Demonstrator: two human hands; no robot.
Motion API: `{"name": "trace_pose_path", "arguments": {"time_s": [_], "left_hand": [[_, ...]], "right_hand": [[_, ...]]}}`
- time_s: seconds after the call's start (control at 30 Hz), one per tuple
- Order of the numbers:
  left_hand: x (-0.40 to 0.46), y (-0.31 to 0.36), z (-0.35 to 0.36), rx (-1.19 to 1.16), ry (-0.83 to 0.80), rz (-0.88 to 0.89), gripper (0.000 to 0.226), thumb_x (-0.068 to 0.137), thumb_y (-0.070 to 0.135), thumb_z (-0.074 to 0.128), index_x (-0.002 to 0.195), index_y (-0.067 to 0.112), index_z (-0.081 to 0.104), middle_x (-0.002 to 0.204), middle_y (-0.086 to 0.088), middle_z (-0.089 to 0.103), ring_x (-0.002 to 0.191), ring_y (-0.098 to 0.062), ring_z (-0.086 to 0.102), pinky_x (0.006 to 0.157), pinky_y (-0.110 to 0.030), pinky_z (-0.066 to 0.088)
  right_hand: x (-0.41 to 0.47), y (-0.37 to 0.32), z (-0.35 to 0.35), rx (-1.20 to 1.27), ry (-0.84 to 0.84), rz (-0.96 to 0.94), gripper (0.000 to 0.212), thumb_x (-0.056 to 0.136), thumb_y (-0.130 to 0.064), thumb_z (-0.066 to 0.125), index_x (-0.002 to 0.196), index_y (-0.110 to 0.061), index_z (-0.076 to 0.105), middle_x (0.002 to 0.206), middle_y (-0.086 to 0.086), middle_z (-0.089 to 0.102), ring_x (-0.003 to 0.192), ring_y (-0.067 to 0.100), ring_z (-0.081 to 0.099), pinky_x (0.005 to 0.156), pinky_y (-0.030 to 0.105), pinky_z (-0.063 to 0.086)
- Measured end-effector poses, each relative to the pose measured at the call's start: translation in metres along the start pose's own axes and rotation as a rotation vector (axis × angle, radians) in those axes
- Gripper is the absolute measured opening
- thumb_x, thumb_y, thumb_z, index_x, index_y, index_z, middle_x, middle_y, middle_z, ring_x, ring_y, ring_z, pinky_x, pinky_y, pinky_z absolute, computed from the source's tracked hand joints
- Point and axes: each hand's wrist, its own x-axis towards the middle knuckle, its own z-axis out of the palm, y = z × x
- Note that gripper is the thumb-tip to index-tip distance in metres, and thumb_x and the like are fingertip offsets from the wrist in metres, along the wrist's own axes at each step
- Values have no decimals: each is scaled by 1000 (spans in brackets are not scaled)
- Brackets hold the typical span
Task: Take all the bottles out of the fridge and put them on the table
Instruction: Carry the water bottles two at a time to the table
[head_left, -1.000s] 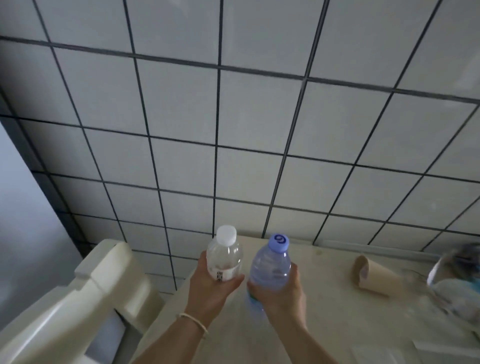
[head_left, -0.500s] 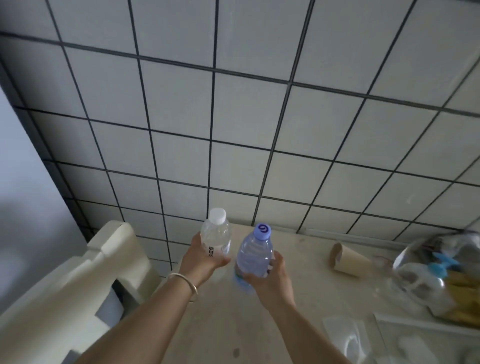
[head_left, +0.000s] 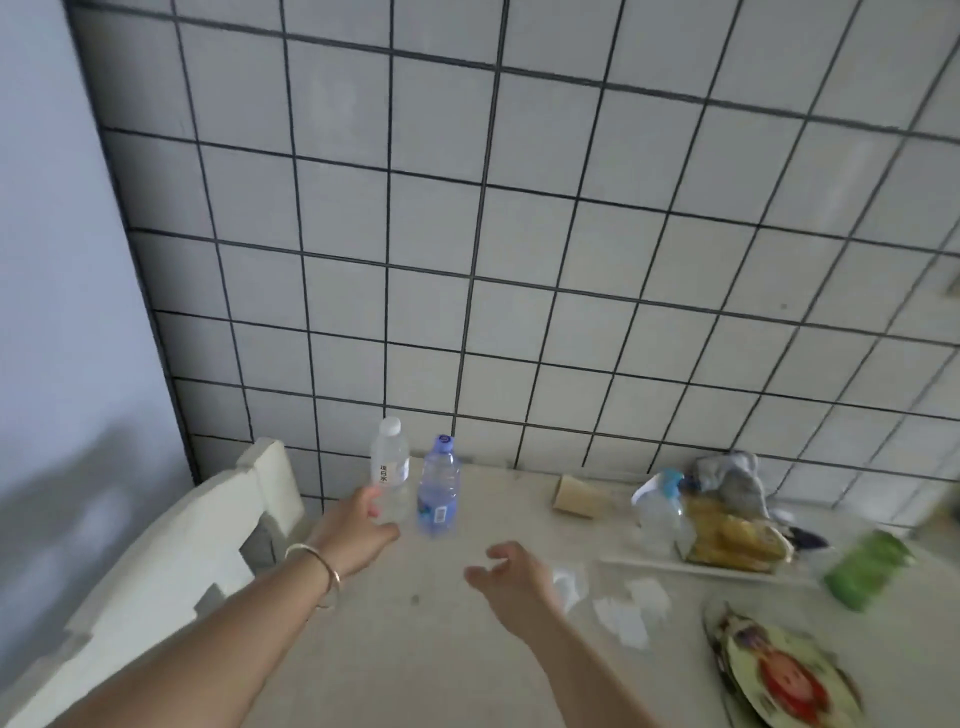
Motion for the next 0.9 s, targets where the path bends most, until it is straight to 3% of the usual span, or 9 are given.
{"name": "trace_pose_path", "arguments": {"time_s": [0.1,0.17,0.27,0.5,0.7,0.83,0.9], "left_hand": [[-69,23,-5,-37,71,91,55,82,25,67,133,16,47,122,-6,60,102,-20,59,80,-22,36],[-120,27,-2,-66,134,153,55,82,24,68,131,15,47,120,-5,59,91,-18,59,79,-23,38],[-195,18,5,-144,203,161,53,81,22,69,129,11,48,118,-6,58,82,-17,59,77,-28,45],[-344,21,5,-264,260,112,52,82,23,67,130,15,48,110,2,57,89,-14,58,77,-24,40],[-436,14,1,-363,236,148,47,82,33,66,125,23,50,113,4,60,94,-14,58,77,-26,45],[-502,-11,-4,-331,254,164,41,84,37,63,121,27,52,107,8,60,88,-6,57,66,-13,38],[-537,-30,-13,-377,284,155,37,83,36,64,118,27,54,104,9,62,86,0,57,67,-14,39]], "right_hand": [[-61,0,-23,17,89,-91,53,83,-41,63,129,-22,46,97,-10,60,96,13,54,78,23,40],[-102,5,-33,-7,146,-157,58,81,-44,63,132,-25,42,121,-5,56,110,15,52,81,25,39],[-166,21,-34,-32,173,-240,64,80,-45,64,134,-23,39,132,-2,51,122,19,46,92,30,39],[-292,46,-39,4,147,-286,67,80,-45,65,135,-18,39,137,3,48,126,20,44,101,34,39],[-378,51,-26,31,137,-330,64,81,-45,64,134,-20,39,134,2,50,122,20,48,97,35,42],[-440,64,-1,48,139,-358,58,83,-44,61,133,-23,39,132,-1,50,119,17,49,93,32,42],[-472,67,14,57,147,-366,56,83,-43,61,131,-24,39,129,-2,51,117,16,51,92,31,42]]}}
